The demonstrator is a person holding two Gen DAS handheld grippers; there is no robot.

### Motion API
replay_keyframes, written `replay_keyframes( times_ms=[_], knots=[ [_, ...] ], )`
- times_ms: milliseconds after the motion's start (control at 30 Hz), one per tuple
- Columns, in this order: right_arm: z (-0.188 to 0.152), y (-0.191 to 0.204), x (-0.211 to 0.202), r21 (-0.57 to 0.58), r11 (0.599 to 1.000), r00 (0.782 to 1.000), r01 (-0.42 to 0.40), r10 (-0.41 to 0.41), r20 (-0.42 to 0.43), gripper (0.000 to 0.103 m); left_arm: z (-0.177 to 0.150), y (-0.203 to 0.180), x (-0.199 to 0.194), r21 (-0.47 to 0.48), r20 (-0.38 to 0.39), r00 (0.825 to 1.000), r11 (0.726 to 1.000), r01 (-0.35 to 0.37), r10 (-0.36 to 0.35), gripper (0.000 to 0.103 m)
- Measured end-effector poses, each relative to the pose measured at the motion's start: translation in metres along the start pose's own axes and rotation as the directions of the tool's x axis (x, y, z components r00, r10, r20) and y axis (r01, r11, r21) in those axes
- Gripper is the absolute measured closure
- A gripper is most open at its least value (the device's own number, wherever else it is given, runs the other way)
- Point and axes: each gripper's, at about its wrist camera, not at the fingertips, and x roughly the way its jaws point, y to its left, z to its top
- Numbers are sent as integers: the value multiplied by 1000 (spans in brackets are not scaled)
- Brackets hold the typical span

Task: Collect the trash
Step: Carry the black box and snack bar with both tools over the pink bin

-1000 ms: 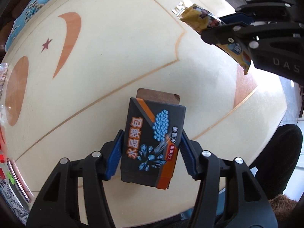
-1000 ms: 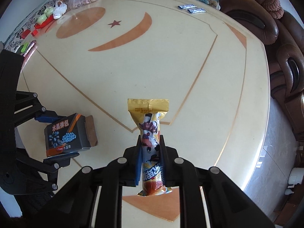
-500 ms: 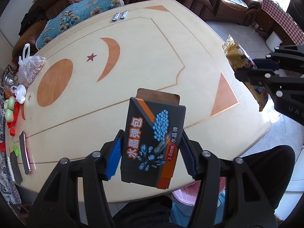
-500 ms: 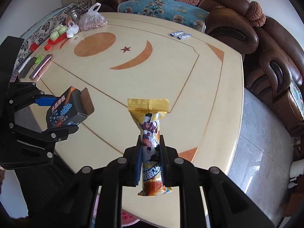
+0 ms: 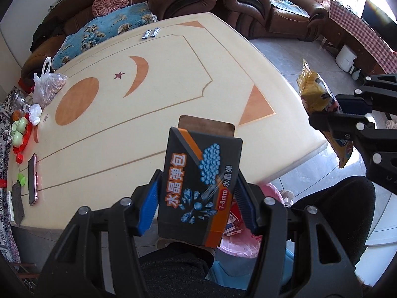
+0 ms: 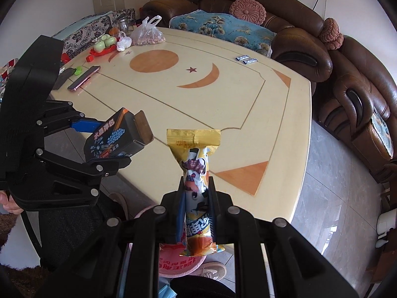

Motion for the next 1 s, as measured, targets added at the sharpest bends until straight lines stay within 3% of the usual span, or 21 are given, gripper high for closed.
replay_keyframes(
  times_ms=[433, 1000],
  knots=[
    [-70, 32, 2, 28, 999, 998, -40, 41, -39, 87, -55, -28, 9, 16, -33, 998, 999, 51, -50, 47],
    [-129, 26, 69, 144, 985, 986, -90, 108, -126, 87, -106, -46, 85, -19, -177, 972, 988, 151, -152, 47]
  ],
)
